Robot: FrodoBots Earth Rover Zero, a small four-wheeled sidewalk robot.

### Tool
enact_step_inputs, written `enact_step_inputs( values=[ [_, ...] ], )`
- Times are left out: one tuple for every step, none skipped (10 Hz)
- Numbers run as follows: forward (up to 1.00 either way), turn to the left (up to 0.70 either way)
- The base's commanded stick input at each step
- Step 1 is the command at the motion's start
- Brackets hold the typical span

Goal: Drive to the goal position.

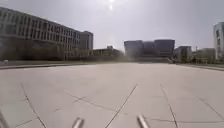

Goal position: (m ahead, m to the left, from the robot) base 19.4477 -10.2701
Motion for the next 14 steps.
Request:
enact_step_inputs(
  values=[
    [0.7,-0.35],
    [0.7,-0.35],
    [0.7,-0.35],
    [0.7,-0.35],
    [0.7,-0.35],
    [0.7,-0.35],
    [0.7,-0.18],
    [0.7,0.0],
    [0.7,0.0],
    [0.7,0.0],
    [0.7,0.0],
    [0.7,0.0],
    [0.7,0.0],
    [0.7,0.0]
  ],
)
